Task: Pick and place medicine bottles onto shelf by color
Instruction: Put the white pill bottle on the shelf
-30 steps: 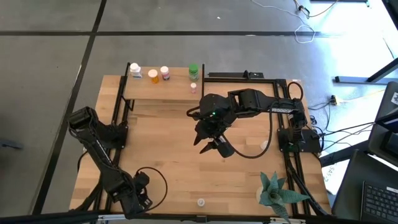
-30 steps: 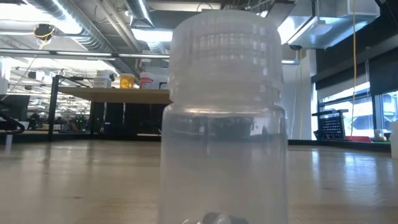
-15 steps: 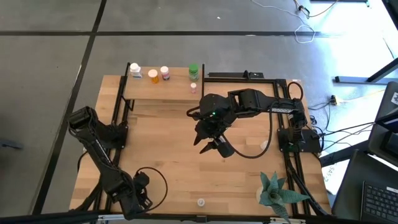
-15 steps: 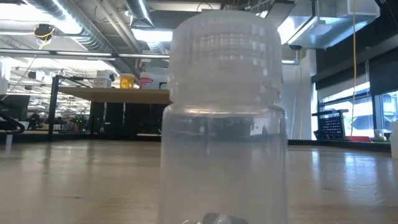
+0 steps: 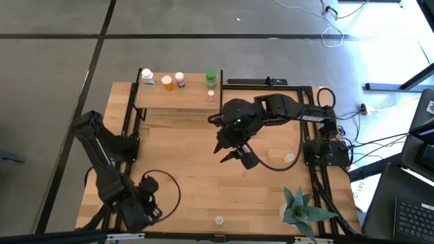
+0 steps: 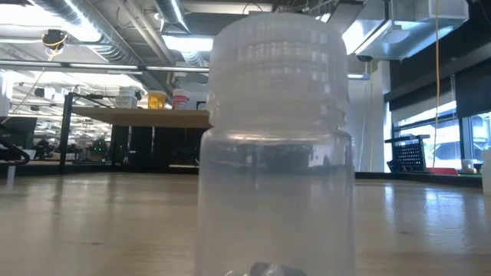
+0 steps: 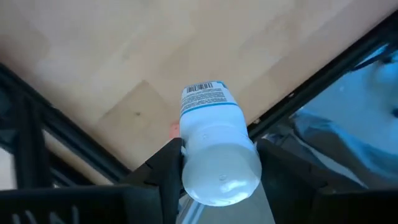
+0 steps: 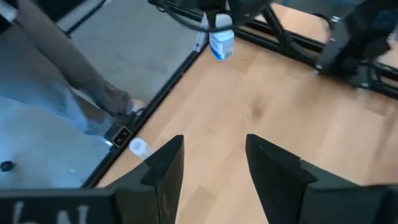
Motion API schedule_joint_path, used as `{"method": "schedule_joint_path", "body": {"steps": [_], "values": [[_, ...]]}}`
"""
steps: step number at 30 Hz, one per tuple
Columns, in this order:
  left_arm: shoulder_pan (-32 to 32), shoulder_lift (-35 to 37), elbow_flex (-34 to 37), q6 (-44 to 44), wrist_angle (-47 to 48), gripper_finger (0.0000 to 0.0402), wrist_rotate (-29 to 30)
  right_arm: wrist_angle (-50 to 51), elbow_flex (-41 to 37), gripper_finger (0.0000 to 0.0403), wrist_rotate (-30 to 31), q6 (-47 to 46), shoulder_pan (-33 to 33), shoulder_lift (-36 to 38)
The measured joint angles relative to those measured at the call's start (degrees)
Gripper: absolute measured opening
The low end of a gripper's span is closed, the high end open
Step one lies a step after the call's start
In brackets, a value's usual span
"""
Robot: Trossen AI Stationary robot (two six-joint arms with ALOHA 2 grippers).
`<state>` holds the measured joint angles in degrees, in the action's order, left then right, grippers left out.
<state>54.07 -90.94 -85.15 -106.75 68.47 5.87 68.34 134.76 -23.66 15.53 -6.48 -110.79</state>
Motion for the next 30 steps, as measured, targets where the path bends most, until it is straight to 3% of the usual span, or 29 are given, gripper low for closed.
{"method": "schedule_joint_path", "body": {"steps": [4,12,17,26,30], "values": [[-2.08,1.21,-5.15,3.25,8.71,0.0168,0.08,0.93,0.0,0.0175,1.94,0.02,0.0,2.04],[-10.63,1.89,-16.96,19.11,21.78,0.0168,0.27,1.33,0.04,0.0175,2.18,0.0,0.19,3.93],[-17.63,3.97,-21.84,34.37,21.74,0.0168,0.55,3.12,0.04,0.0175,3.87,-0.1,0.75,3.94],[-33.02,9.12,-22.53,58.82,21.61,0.0168,1.09,2.11,0.04,0.0175,6.02,-2.13,1.5,3.94],[-40.68,11.53,-22.51,69.24,21.6,0.0168,1.1,1.98,0.03,0.0175,11.88,-6.07,2.05,3.94]]}}
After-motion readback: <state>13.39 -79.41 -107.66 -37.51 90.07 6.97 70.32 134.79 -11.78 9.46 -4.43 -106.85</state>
